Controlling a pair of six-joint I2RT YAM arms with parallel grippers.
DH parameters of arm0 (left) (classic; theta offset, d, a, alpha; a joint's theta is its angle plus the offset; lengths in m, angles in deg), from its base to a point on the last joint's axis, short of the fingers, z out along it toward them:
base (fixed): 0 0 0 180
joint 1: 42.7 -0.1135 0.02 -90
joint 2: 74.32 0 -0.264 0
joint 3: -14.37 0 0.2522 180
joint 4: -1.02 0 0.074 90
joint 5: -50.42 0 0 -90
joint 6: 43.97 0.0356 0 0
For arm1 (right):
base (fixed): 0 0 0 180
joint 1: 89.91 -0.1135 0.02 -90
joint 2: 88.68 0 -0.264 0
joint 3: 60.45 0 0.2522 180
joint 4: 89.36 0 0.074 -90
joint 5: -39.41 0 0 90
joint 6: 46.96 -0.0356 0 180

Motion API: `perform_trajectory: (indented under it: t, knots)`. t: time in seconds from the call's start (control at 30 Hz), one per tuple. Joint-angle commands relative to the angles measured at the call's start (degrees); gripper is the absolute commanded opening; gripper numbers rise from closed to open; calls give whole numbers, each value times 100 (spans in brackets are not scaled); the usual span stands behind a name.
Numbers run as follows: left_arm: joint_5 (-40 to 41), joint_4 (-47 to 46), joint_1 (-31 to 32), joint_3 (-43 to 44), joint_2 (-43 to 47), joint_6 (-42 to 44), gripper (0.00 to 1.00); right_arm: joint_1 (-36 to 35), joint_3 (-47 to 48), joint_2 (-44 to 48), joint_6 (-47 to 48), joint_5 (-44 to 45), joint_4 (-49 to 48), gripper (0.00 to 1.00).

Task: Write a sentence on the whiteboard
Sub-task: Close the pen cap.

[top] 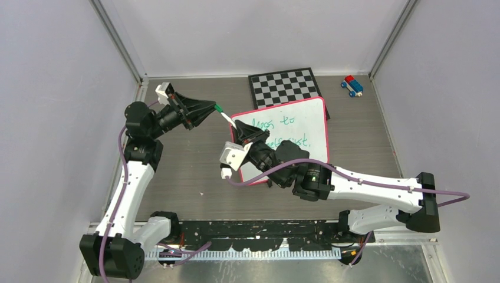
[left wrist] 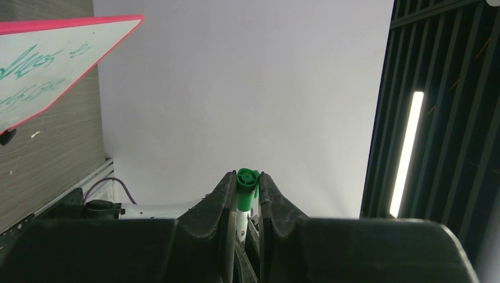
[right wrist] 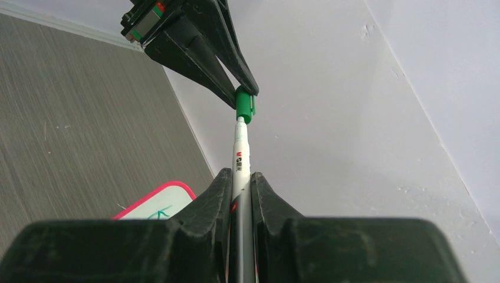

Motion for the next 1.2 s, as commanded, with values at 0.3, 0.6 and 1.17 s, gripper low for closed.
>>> perform_trajectory:
  t: [0.3,0.6,1.17]
  knots:
    - [-127,-235,253,-114,259,98,0,-32,332,-296,400,315,-478,0]
    - [-50,-242,395,-44,222,413,0,-31,424,-596,633,517,-595,0]
    - [-176,-378,1034,-57,147,953,0,67,202,-1133,1537,381,-1375,0]
